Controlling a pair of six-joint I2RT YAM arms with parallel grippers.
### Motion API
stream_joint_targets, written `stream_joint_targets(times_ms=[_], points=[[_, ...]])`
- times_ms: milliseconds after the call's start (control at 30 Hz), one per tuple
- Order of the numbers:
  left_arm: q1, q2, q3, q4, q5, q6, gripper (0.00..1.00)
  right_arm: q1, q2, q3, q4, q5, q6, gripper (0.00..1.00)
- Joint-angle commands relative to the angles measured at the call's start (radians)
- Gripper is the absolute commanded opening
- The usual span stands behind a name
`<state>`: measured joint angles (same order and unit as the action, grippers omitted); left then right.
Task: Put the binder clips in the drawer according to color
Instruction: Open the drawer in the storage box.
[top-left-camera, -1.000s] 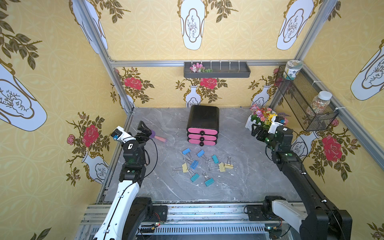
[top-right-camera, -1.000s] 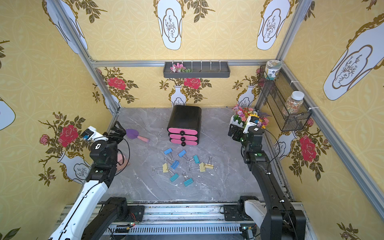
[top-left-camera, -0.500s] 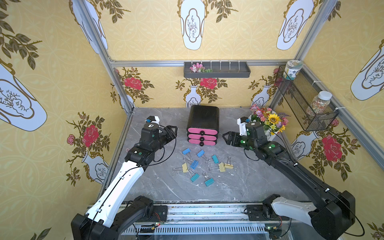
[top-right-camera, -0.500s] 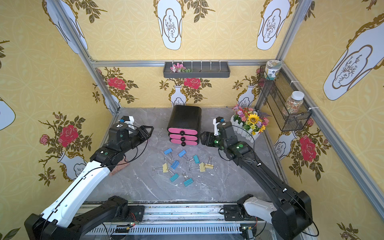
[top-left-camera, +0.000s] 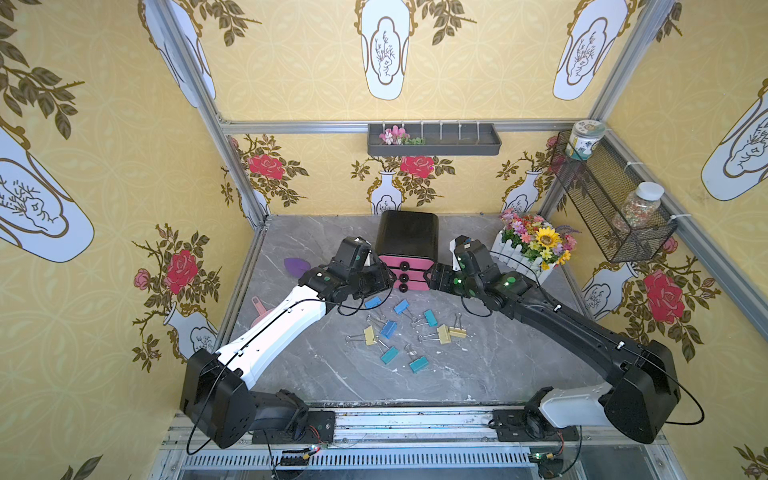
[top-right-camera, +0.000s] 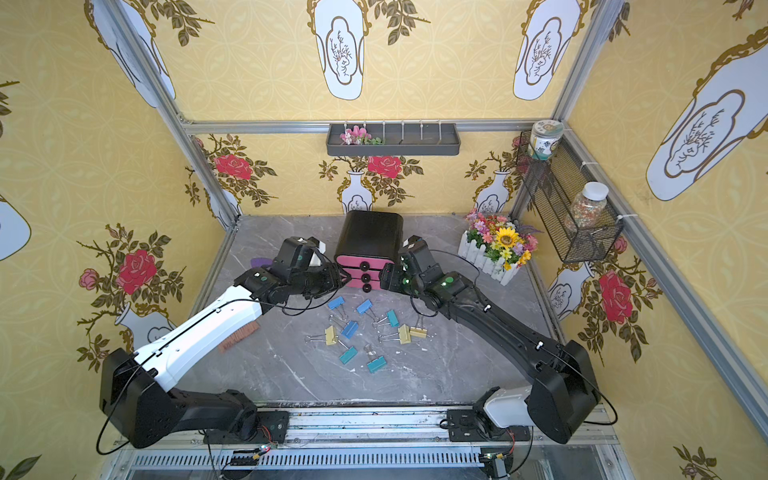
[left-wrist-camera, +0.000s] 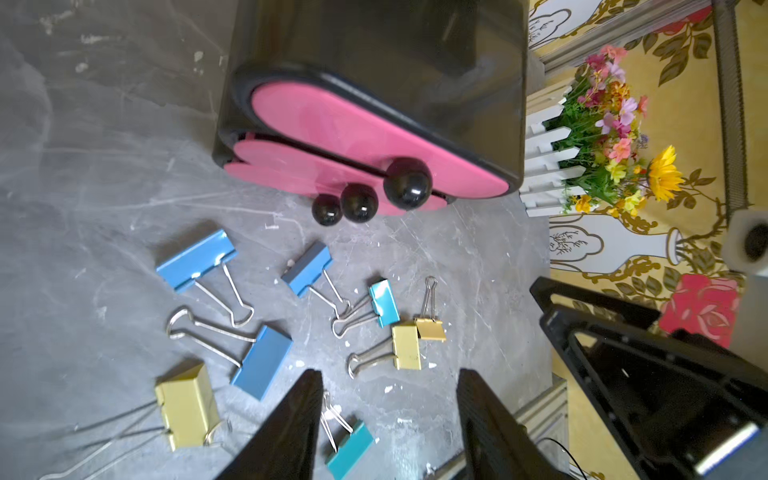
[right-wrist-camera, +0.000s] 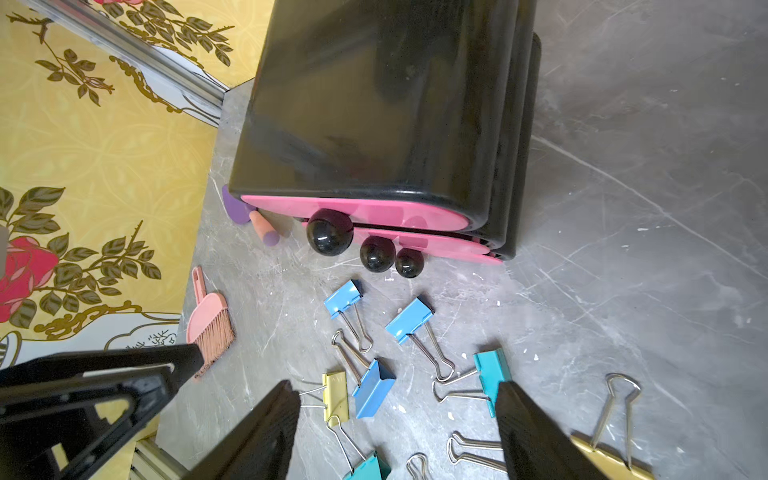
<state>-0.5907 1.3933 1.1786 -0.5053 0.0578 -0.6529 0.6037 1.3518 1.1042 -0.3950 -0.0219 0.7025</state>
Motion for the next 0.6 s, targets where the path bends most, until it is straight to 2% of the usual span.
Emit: stream_joint_targets(times_ms=[0,200,300,567], points=[[-0.032,0.077,0.058,-0.031,-0.072,0.061,0.57,-0.024,-0.029,-0.005,-0.033,0.022,0.009,0.79],[-0.064,0.21,0.168,-0.052,-0.115,0.107,0.53,-0.119,-0.154,-0.094,-0.075,-0.01,0.017,0.79],[-0.093,0.264,0.232,-0.086,-0.18,0.132,0.53,-0.166,-0.227,-0.133,-0.1,-0.017,0.018,0.79],[-0.122,0.38,0.341,-0.137,-0.26,0.165,0.52,-0.218,-0.324,-0.155,-0.166,0.0,0.0,0.8]])
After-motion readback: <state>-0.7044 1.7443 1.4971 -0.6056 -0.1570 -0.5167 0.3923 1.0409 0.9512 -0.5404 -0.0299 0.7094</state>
